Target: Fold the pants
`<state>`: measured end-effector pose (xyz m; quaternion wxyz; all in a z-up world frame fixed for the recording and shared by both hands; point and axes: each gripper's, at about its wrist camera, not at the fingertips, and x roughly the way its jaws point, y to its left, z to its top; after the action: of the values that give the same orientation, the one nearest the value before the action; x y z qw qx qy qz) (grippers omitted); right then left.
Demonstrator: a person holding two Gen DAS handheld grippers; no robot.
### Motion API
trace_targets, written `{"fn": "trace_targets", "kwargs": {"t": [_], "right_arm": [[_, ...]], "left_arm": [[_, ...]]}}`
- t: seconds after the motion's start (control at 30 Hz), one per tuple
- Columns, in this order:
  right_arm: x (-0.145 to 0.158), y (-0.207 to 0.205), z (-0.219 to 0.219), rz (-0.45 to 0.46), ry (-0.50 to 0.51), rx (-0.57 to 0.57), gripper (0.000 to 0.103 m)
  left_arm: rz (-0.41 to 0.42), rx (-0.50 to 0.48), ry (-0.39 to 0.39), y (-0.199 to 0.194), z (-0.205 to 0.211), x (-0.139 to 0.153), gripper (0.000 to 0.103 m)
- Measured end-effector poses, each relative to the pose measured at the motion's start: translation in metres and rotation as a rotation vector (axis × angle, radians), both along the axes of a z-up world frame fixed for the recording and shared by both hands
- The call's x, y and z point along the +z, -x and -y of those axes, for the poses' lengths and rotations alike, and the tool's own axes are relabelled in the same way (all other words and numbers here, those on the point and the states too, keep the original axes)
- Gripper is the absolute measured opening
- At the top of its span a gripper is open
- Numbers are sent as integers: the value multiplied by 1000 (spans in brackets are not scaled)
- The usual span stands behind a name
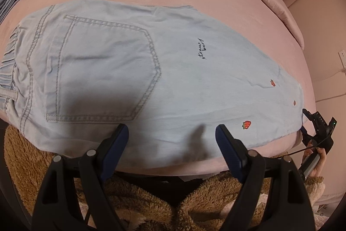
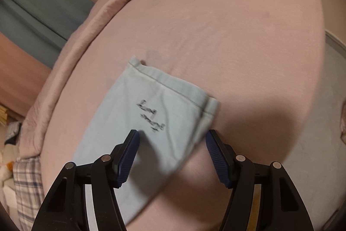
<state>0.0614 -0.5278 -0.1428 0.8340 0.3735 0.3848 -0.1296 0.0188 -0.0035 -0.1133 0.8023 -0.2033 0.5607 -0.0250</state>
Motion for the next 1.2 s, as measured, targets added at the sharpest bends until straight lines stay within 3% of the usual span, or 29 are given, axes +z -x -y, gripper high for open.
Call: {"fn": "trace_targets", "kwargs": {"t": [0.13,0.2,0.23,0.5,0.6,0.83,1.0,1.2], "right_arm": [[-5,-2,4,19,-36,-19,36],[-8,-2,6,24,-54,-31,12],[-9,-5,6,25,-60,-31,10],[17,-1,-11,38,74,-33,8],[40,-2,-26,57,176,0,8],[104,4,-78,197,326,150,8],[134,8,-130,249,433,299,8],[143,8,-181,298,411,497,8]], "left_arm": [[3,5,2,1,-1,1,83],[3,8,2,1,-1,2,83],[5,11,5,3,-3,2,83],[13,16,2,5,-7,6,83],[22,28,4,5,-11,7,83],[44,50,30,7,-21,11,83],[58,59,29,8,-25,14,83],[67,72,44,11,-32,16,83]]}}
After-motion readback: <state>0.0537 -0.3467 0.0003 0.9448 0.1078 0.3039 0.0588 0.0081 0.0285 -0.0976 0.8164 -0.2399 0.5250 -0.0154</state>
